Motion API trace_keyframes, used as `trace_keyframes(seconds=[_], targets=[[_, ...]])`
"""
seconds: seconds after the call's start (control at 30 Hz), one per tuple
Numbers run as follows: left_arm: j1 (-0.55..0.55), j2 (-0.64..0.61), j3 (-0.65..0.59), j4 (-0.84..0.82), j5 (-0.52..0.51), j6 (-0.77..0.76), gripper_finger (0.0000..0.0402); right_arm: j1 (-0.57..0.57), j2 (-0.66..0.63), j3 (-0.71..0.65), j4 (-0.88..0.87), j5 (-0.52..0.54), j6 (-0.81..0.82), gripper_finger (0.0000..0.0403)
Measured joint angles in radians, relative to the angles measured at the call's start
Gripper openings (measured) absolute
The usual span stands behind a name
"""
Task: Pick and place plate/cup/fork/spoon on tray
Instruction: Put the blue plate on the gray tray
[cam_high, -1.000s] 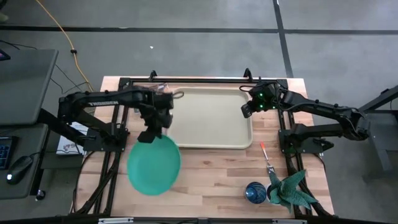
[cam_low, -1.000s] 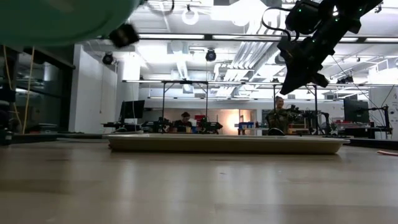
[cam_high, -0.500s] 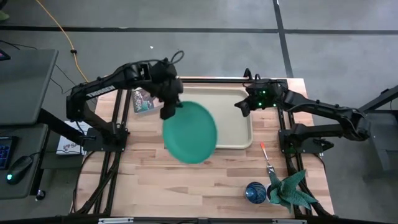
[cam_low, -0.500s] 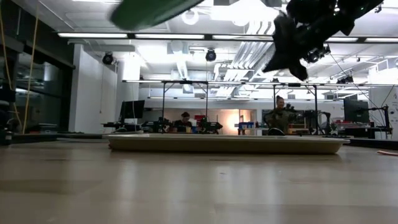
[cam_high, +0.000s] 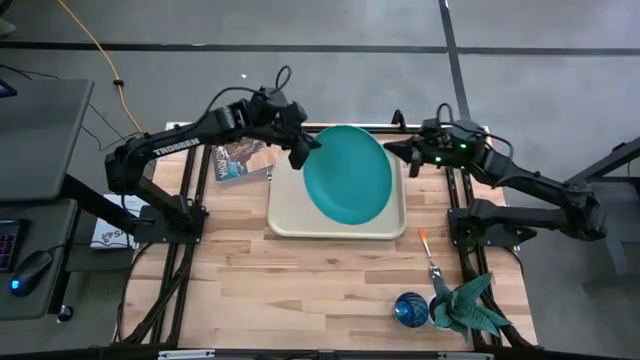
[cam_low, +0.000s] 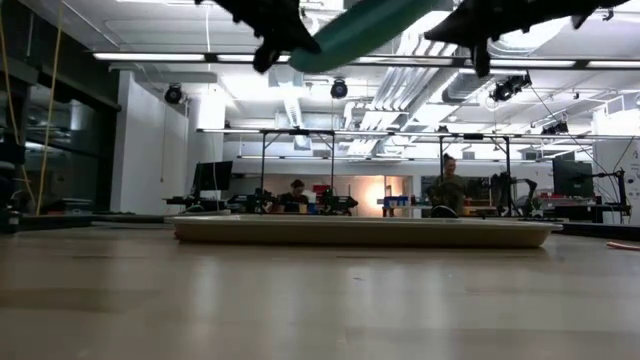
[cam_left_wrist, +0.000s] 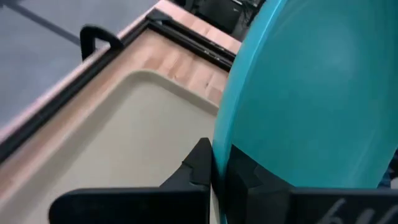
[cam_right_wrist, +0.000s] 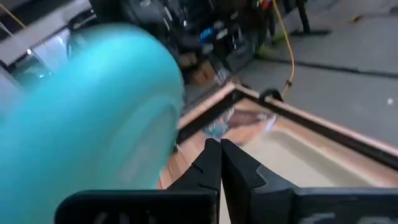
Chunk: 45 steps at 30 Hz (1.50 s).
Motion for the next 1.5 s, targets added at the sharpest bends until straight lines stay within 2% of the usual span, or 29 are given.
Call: trace_keyframes(seconds=[0.13, 0.3, 0.43, 0.63, 1.0, 1.2, 1.5], targets=[[-0.001, 0.000, -0.132, 0.156, -0.028, -0.081, 0.0000, 0.000, -0.090, 0.000, -0.015, 0.081, -0.018, 0.0000], [-0.021, 0.000, -0.267, 0.261, -0.215, -0.168, 0.0000, 0.000, -0.151, 0.000, -0.016, 0.185, -0.028, 0.0000], [-0.058, 0.000, -0.338, 0.259, -0.320, -0.192, 0.0000, 0.000, -0.154, 0.000, -0.017, 0.196, -0.035, 0.0000], [-0.088, 0.027, -0.361, 0.264, -0.425, -0.273, 0.0000, 0.000, -0.121, 0.000, -0.032, 0.193, -0.035, 0.0000], [-0.061, 0.235, -0.362, 0.269, -0.402, -0.498, 0.0000, 0.000, -0.040, 0.000, -0.033, 0.182, -0.032, 0.0000], [-0.062, 0.268, -0.362, 0.289, -0.416, -0.559, 0.0000, 0.001, -0.021, 0.000, -0.033, 0.182, -0.032, 0.0000], [-0.064, 0.281, -0.362, 0.261, -0.406, -0.552, 0.0009, 0.000, -0.021, 0.000, -0.053, 0.182, -0.039, 0.0000]])
